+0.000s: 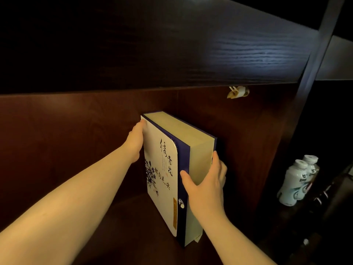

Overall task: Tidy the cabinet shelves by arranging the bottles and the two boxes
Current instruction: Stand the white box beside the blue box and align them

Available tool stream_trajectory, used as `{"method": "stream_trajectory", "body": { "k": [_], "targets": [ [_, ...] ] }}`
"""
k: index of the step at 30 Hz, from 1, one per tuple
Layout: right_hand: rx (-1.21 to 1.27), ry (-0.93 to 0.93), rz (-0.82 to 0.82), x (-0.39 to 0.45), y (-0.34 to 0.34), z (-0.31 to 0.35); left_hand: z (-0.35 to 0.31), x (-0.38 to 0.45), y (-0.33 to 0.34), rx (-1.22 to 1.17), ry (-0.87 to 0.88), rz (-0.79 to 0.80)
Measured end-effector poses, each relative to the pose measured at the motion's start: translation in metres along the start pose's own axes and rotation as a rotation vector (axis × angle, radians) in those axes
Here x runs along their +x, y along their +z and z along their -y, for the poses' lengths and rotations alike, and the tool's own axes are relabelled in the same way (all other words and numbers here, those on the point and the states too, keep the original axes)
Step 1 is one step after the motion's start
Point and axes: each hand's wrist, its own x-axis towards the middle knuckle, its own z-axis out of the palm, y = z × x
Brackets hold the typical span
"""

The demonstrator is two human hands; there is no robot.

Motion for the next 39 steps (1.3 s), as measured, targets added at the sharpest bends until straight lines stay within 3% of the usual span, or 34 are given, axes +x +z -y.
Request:
{"method": "stream_trajectory", "body": {
  "k": [12,27,39],
  "targets": [
    [0.358,-0.001,0.061,-0.014,-0.031,0.007,-0.013,-0.076,-0.075,0.163,0.207,0.151],
    [0.691,-0.037,0.193,-0.047,-0.053,0.042,-0.033,-0.27,-0.176,0.352,0.423,0.015],
    [0.77,0.02,0.251,-0.061,-0.047,0.046,-0.013,-0.333,-0.201,0.306,0.445,0.01]
  ]
}}
